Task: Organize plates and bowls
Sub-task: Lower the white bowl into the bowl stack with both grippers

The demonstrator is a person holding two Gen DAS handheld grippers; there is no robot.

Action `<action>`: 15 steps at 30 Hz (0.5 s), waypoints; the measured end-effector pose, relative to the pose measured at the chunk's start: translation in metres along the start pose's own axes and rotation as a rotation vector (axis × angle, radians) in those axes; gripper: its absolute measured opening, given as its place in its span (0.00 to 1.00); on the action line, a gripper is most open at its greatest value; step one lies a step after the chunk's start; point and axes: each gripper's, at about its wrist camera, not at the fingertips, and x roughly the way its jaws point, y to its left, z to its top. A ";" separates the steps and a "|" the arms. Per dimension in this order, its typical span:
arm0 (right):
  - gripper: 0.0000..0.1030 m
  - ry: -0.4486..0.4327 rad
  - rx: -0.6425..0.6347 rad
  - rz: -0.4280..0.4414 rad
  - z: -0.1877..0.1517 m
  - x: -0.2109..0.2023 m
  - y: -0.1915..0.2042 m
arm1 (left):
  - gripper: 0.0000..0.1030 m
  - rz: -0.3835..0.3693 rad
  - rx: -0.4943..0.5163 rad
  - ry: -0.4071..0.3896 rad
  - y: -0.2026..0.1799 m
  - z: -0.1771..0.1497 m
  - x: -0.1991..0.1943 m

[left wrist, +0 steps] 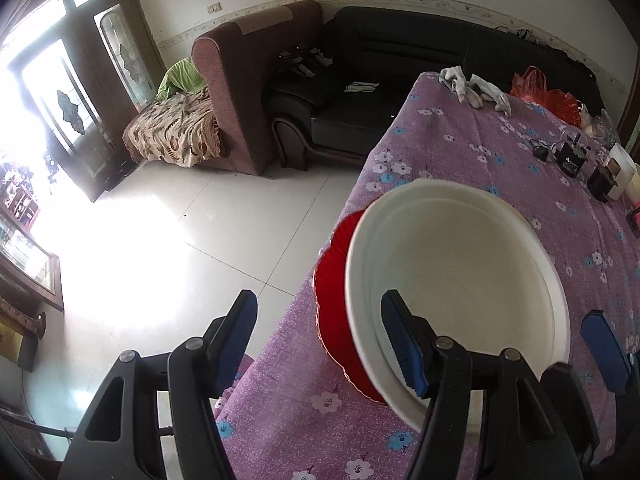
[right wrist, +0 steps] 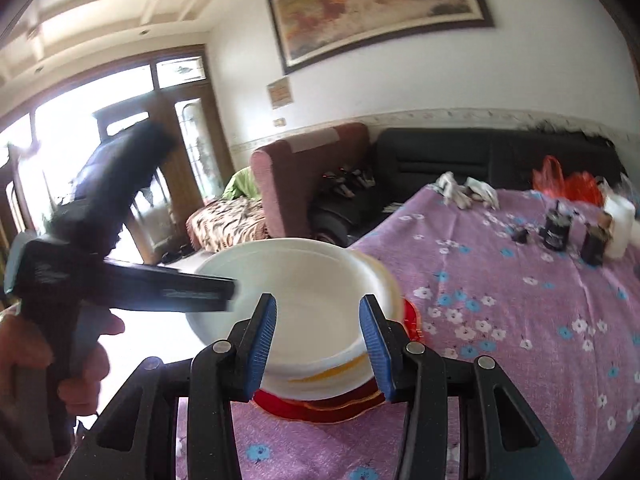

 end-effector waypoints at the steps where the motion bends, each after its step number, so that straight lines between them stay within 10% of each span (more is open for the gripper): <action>1: 0.46 -0.011 -0.020 0.004 -0.001 -0.001 0.005 | 0.62 -0.010 0.001 0.012 -0.002 -0.001 0.004; 15: 0.45 -0.020 -0.171 -0.061 -0.021 0.015 0.029 | 0.61 -0.081 -0.113 -0.013 0.019 0.007 0.015</action>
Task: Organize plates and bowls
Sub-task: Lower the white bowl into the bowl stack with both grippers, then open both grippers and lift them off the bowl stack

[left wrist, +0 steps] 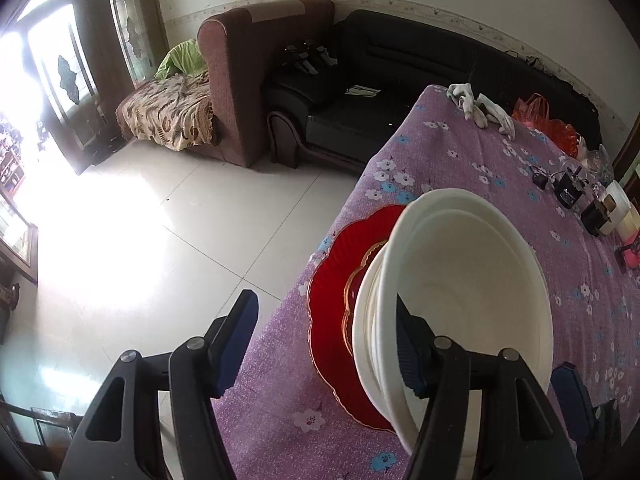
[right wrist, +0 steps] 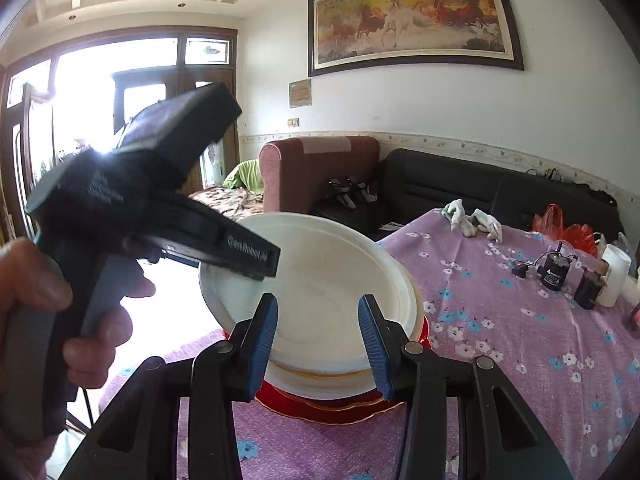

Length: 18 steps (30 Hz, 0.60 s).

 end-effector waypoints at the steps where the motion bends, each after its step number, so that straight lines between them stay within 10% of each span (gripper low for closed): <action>1: 0.45 0.003 -0.006 -0.004 -0.001 0.002 0.000 | 0.61 -0.004 0.003 -0.008 -0.001 0.000 0.000; 11: 0.45 -0.022 -0.017 -0.026 0.000 0.003 -0.002 | 0.61 0.032 0.094 -0.131 -0.004 0.009 0.002; 15: 0.45 -0.026 0.030 -0.005 0.004 0.001 -0.011 | 0.69 -0.050 0.128 -0.162 -0.004 0.016 -0.002; 18: 0.45 -0.019 0.068 0.008 0.006 0.001 -0.019 | 0.75 -0.237 0.074 -0.045 0.004 0.019 0.011</action>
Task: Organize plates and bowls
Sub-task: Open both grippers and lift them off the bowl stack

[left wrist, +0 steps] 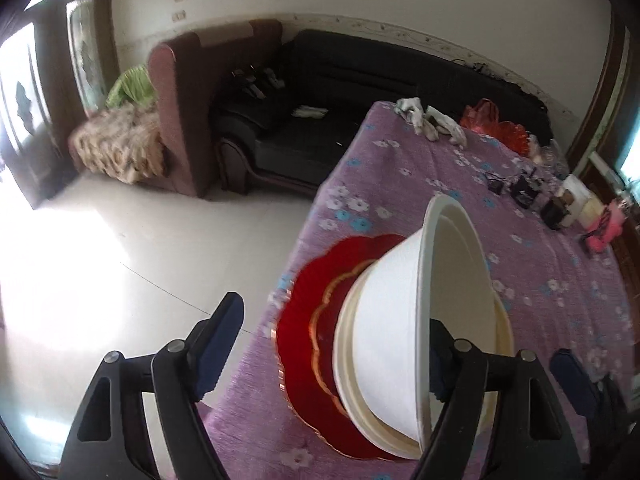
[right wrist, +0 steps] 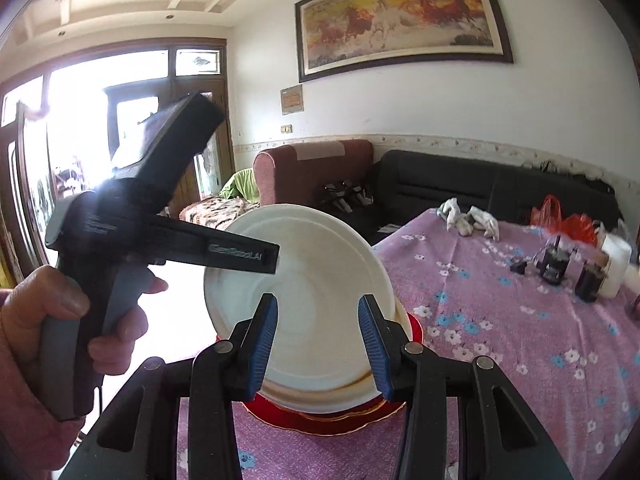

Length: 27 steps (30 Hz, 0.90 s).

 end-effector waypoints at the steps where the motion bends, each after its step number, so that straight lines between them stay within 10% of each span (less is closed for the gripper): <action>1: 0.45 -0.003 0.012 -0.001 0.001 -0.001 -0.003 | 0.76 -0.033 -0.026 0.016 0.004 0.000 0.002; 8: 0.45 -0.014 0.063 -0.021 0.007 -0.007 -0.019 | 0.84 -0.009 -0.166 0.126 0.035 -0.005 0.014; 17: 0.45 -0.002 0.127 -0.028 0.010 -0.003 -0.033 | 0.87 -0.304 -0.296 0.171 0.053 -0.001 0.007; 21: 0.45 -0.013 0.134 -0.045 0.010 -0.007 -0.039 | 0.87 -0.282 -0.267 0.108 0.053 -0.004 -0.015; 27: 0.45 -0.025 0.186 -0.064 0.011 -0.020 -0.062 | 0.88 -0.029 -0.108 0.039 0.007 -0.028 -0.047</action>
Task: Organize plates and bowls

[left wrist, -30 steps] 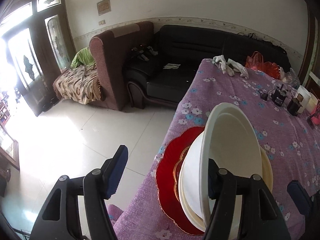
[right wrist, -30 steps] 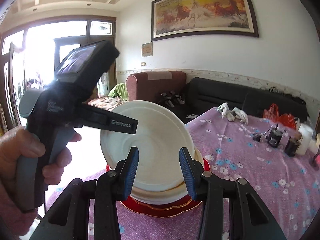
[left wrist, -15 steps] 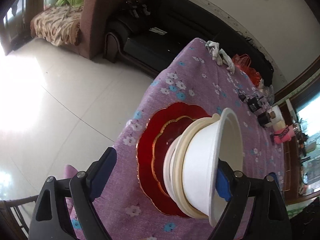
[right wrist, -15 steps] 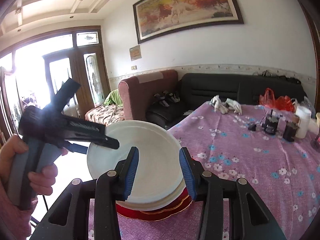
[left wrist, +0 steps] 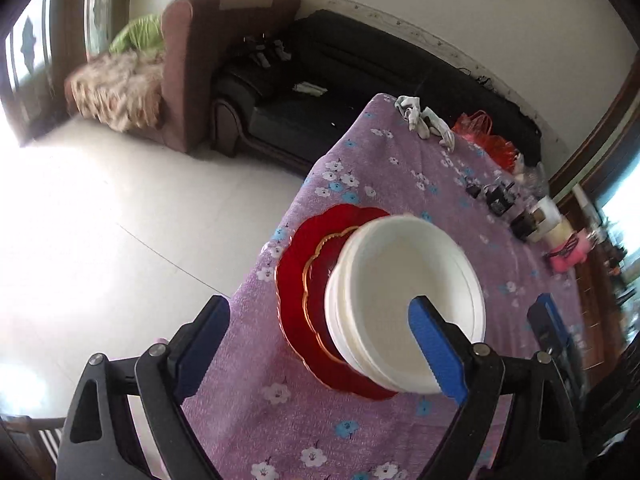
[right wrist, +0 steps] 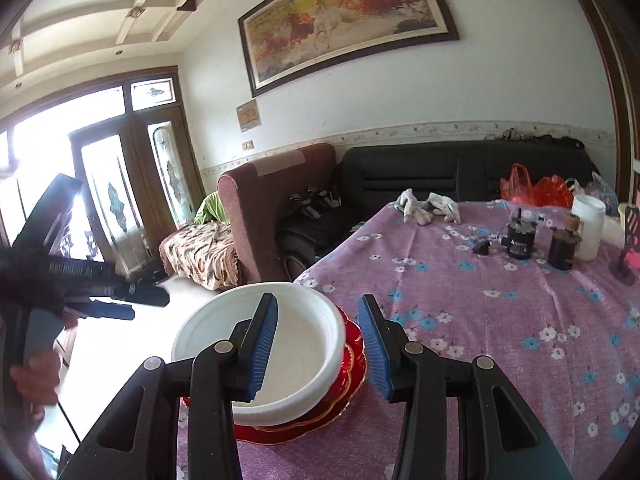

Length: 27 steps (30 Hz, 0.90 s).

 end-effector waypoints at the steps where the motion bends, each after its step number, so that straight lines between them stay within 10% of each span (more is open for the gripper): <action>1: 0.45 0.003 0.014 0.002 0.000 -0.002 -0.003 | 0.88 0.036 0.027 -0.018 -0.010 -0.008 -0.003; 9: 0.46 -0.024 0.003 -0.028 -0.008 -0.041 -0.015 | 0.88 0.247 0.097 -0.164 -0.056 -0.066 -0.016; 27: 0.47 -0.034 0.020 -0.003 -0.045 -0.082 -0.030 | 0.96 0.176 0.039 -0.257 -0.057 -0.128 -0.026</action>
